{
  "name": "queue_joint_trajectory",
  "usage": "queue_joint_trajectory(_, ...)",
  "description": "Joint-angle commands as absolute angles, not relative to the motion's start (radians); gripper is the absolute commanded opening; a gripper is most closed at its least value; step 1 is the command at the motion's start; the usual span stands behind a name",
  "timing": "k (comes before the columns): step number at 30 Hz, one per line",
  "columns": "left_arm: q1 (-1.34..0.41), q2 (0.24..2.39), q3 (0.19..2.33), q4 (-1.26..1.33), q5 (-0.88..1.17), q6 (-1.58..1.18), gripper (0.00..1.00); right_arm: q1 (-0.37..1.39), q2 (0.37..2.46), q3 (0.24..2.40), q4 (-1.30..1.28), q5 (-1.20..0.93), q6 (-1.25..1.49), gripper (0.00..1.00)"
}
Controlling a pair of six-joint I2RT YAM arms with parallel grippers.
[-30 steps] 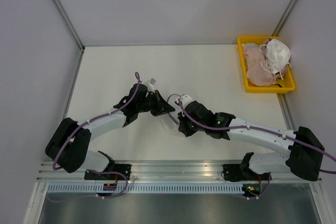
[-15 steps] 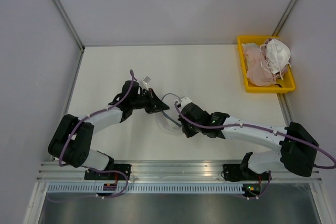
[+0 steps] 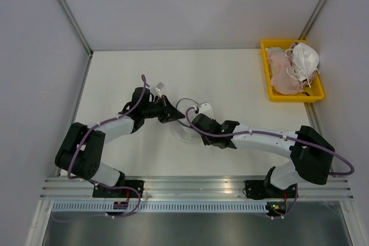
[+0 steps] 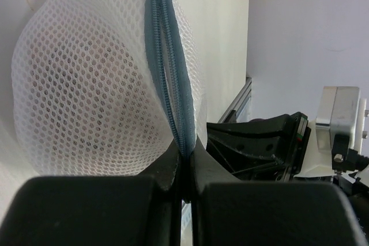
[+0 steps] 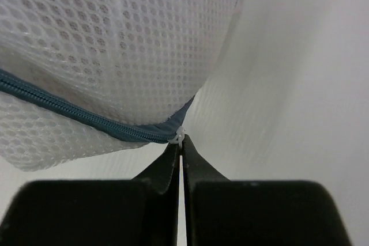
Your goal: Unzip the laundry bag and remove the bra
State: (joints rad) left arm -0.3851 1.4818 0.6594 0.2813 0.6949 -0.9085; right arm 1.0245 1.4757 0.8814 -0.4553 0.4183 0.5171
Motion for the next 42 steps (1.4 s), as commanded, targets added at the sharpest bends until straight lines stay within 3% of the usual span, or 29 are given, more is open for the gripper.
queue_joint_trajectory(1,-0.361,1.502,0.655,0.353,0.738,-0.854,0.02,1.019,1.502,0.911,-0.597,0.629,0.563,0.01)
queue_joint_trajectory(11,-0.362,1.506,0.631,0.408,0.793,-0.877,0.05,1.014,1.562,0.974,-0.615,0.738,0.591,0.00)
queue_joint_trajectory(14,-0.362,1.488,0.595,0.492,0.807,-0.929,0.41,1.014,1.557,0.976,-0.626,0.755,0.597,0.01)
queue_joint_trajectory(15,-0.362,1.480,0.585,0.514,0.808,-0.946,0.63,1.014,1.545,0.974,-0.629,0.759,0.598,0.01)
queue_joint_trajectory(18,-0.362,1.445,0.542,0.571,0.793,-0.999,0.86,1.012,1.525,0.976,-0.641,0.781,0.594,0.02)
queue_joint_trajectory(21,-0.367,1.386,0.500,0.563,0.764,-1.012,0.95,1.006,1.514,0.976,-0.647,0.784,0.581,0.03)
queue_joint_trajectory(23,-0.367,1.349,0.470,0.532,0.733,-1.012,0.98,1.003,1.513,0.977,-0.649,0.784,0.577,0.07)
queue_joint_trajectory(24,-0.365,1.326,0.460,0.522,0.721,-1.012,0.99,1.002,1.513,0.979,-0.653,0.784,0.575,0.20)
queue_joint_trajectory(26,-0.365,1.254,0.439,0.464,0.686,-1.002,0.99,1.000,1.508,0.983,-0.660,0.782,0.575,0.34)
queue_joint_trajectory(27,-0.365,1.229,0.434,0.440,0.674,-0.996,0.99,1.000,1.502,0.985,-0.667,0.779,0.577,0.51)
queue_joint_trajectory(30,-0.364,1.114,0.425,0.330,0.611,-0.980,0.99,1.002,1.459,0.989,-0.687,0.762,0.571,0.64)
queue_joint_trajectory(36,-0.365,0.850,0.433,0.057,0.379,-0.953,0.99,1.003,1.286,1.035,-0.701,0.637,0.497,0.70)
queue_joint_trajectory(42,-0.365,0.669,0.390,-0.067,0.276,-0.977,0.99,1.002,1.268,1.126,-0.624,0.451,0.428,0.60)
